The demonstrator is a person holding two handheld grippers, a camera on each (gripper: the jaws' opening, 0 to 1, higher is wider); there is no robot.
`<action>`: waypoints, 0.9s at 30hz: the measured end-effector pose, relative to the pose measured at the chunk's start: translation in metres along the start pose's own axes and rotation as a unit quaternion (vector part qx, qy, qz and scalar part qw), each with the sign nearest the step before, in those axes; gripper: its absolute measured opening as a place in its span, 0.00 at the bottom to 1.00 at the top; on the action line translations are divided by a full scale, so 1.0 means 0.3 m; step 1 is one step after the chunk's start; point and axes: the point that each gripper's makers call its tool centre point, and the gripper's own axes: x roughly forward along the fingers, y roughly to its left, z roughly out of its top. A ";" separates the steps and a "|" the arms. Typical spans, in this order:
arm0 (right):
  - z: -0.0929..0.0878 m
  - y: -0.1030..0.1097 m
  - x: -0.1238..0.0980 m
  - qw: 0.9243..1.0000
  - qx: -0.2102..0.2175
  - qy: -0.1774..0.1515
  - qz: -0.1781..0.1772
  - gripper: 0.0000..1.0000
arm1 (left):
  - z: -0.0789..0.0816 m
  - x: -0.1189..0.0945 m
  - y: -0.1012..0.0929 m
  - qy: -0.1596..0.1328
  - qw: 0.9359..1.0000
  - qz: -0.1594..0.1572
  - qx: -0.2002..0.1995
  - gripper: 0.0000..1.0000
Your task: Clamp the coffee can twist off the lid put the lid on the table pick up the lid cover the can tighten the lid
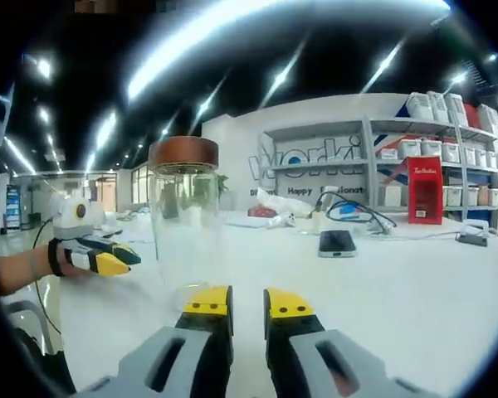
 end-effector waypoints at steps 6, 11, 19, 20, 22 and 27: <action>-0.019 0.015 -0.005 1.000 -0.010 0.009 -0.004 0.08 | -0.029 -0.002 -0.035 0.018 0.999 -0.036 0.005 0.09; -0.047 0.050 0.004 0.998 -0.050 0.026 0.005 0.06 | -0.030 -0.001 -0.037 0.017 0.999 -0.036 0.005 0.09; -0.048 0.023 0.010 0.999 -0.039 0.026 -0.012 0.00 | -0.049 0.004 -0.040 0.032 0.999 -0.032 0.029 0.05; -0.049 0.020 0.011 0.999 -0.039 0.027 -0.013 0.00 | -0.052 0.005 -0.040 0.033 0.999 -0.032 0.029 0.05; -0.063 0.019 0.012 0.998 -0.046 0.039 -0.014 0.00 | -0.061 0.009 -0.047 0.040 0.998 -0.034 0.036 0.05; -0.097 0.020 0.016 0.996 -0.063 0.069 -0.016 0.00 | -0.071 0.010 -0.049 0.048 0.997 -0.036 0.045 0.02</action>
